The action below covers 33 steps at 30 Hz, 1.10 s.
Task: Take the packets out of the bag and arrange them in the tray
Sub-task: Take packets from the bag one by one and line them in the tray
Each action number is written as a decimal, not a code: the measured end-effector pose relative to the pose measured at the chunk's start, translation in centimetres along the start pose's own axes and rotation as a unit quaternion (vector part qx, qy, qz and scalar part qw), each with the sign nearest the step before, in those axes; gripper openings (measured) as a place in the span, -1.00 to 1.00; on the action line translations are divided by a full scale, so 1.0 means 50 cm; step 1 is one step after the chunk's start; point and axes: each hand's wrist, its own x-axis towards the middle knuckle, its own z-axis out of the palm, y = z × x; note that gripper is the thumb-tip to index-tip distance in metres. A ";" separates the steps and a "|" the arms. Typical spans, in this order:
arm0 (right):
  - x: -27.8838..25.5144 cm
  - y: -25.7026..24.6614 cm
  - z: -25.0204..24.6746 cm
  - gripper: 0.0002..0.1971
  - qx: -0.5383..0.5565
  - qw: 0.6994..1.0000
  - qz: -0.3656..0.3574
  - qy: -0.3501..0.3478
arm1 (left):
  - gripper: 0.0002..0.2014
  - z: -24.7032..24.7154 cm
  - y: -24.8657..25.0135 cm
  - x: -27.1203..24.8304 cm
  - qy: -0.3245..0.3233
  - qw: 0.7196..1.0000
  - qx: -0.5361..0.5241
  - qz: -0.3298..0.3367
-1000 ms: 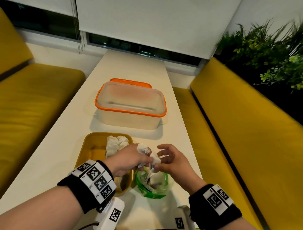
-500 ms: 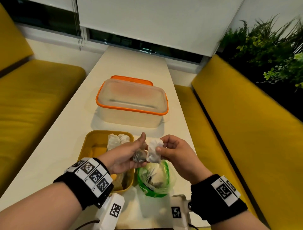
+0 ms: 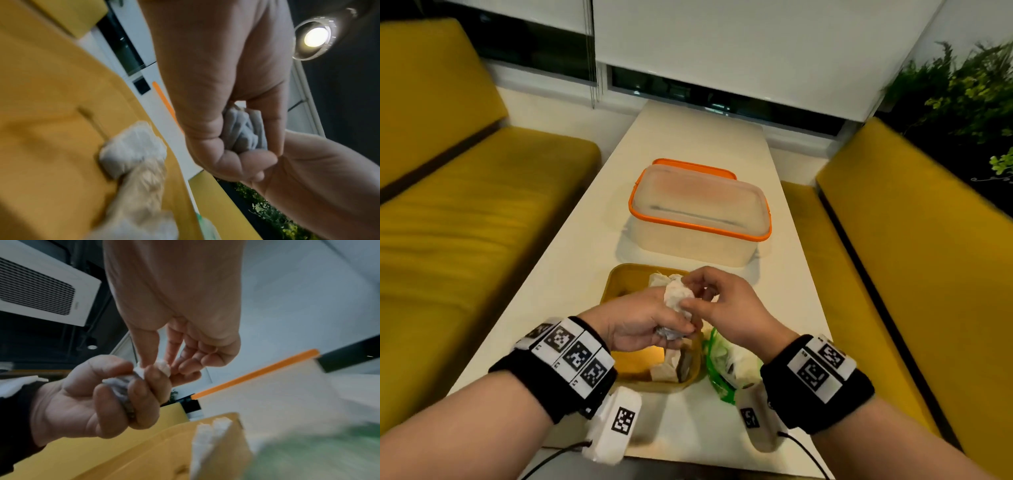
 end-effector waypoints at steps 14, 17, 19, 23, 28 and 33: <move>0.085 -0.116 0.062 -0.94 -0.260 0.948 -0.173 -0.067 | -0.86 -0.090 0.019 -0.084 0.195 0.977 0.026 0.081; 0.100 -0.114 0.059 -0.87 -0.253 0.954 -0.159 -0.034 | -0.89 -0.094 0.015 -0.090 0.192 0.978 -0.008 0.084; 0.105 -0.114 0.058 -0.84 -0.229 0.960 -0.160 -0.013 | -0.84 -0.099 0.012 -0.089 0.210 0.974 -0.017 0.083; 0.103 -0.118 0.073 -0.89 -0.202 0.964 -0.173 -0.010 | -0.87 -0.116 0.014 -0.086 0.238 0.968 -0.010 0.082; 0.124 -0.095 0.052 -0.87 -0.159 0.982 -0.101 0.023 | -0.80 -0.136 -0.001 -0.084 0.282 0.954 -0.015 0.100; 0.139 -0.047 0.065 -0.84 -0.314 0.941 -0.041 -0.119 | -0.78 -0.144 -0.016 -0.080 0.306 0.949 -0.020 0.077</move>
